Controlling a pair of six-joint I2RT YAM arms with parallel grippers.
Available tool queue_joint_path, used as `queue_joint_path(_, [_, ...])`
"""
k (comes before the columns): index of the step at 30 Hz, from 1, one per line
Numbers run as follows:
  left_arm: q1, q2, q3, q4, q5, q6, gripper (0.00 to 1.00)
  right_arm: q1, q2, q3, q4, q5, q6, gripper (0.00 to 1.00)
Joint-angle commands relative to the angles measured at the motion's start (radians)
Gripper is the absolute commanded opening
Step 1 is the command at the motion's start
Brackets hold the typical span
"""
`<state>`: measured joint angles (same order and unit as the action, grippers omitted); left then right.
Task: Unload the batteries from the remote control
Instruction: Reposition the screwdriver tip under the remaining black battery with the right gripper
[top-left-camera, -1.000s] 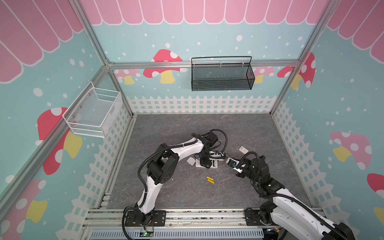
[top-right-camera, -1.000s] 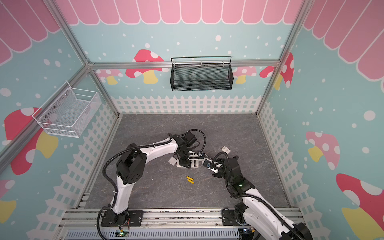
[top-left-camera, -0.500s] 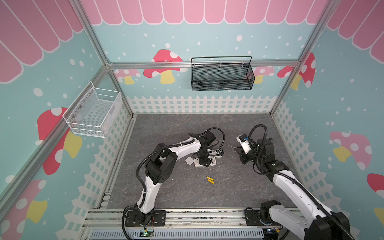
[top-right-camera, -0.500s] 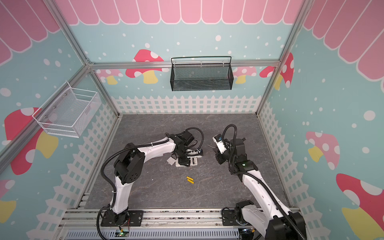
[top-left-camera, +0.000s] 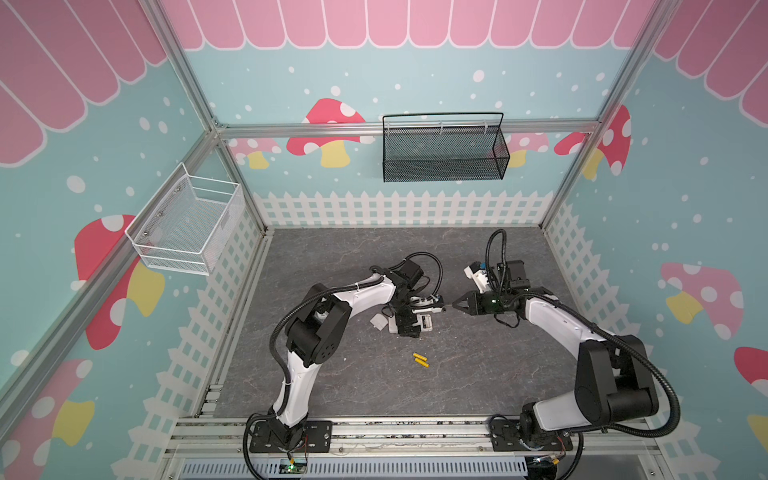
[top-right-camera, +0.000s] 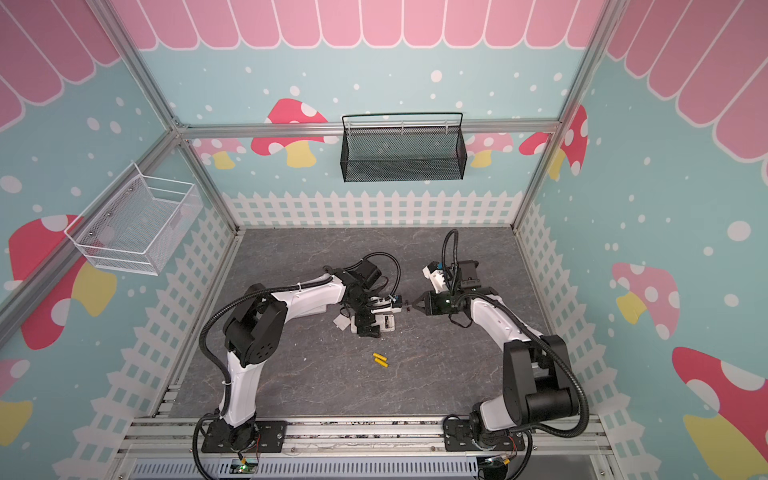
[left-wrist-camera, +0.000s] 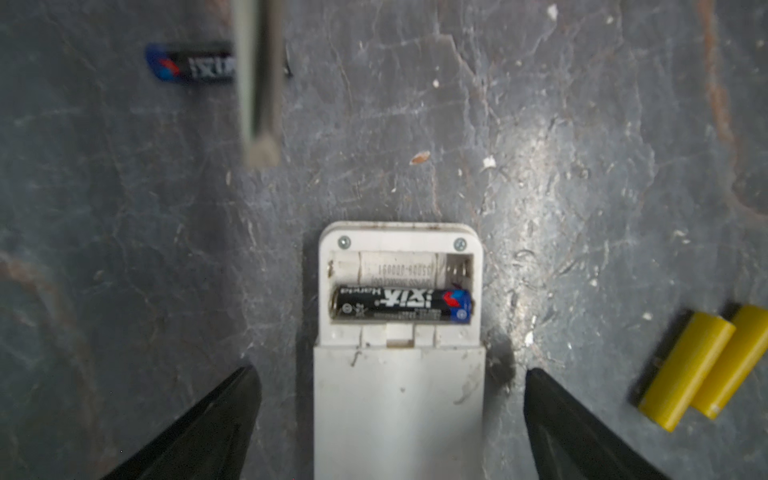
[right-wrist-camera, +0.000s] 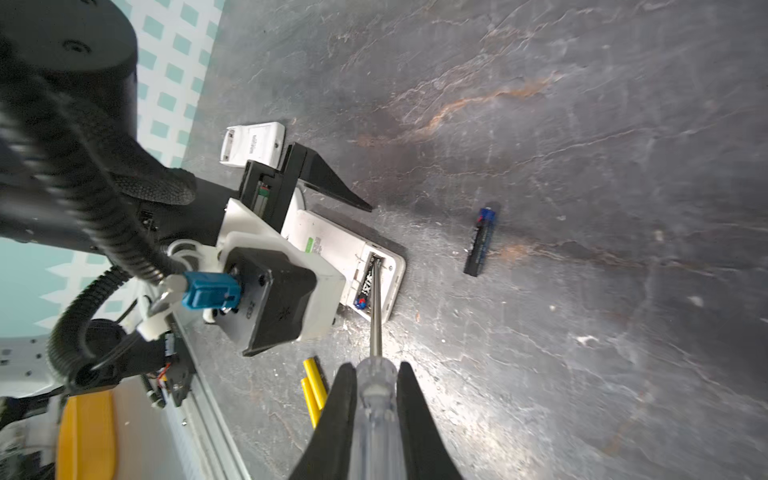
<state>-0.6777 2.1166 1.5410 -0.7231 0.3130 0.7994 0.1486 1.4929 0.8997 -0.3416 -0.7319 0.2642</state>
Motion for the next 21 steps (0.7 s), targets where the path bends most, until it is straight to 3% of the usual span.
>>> queue_joint_path(1, [0.0,-0.028,-0.011,0.079,0.05,0.008,0.99,-0.004,0.043,0.034,-0.022,-0.092,0.03,0.0])
queue_joint_path(9, [-0.016,-0.011,-0.047,0.151,0.048,0.032,0.99,-0.002,0.13,0.058,-0.055,-0.109,0.039,0.0])
queue_joint_path(21, [-0.026,-0.018,-0.112,0.177,0.003,0.066,0.8,0.005,0.168,0.029,-0.025,-0.104,0.139,0.0])
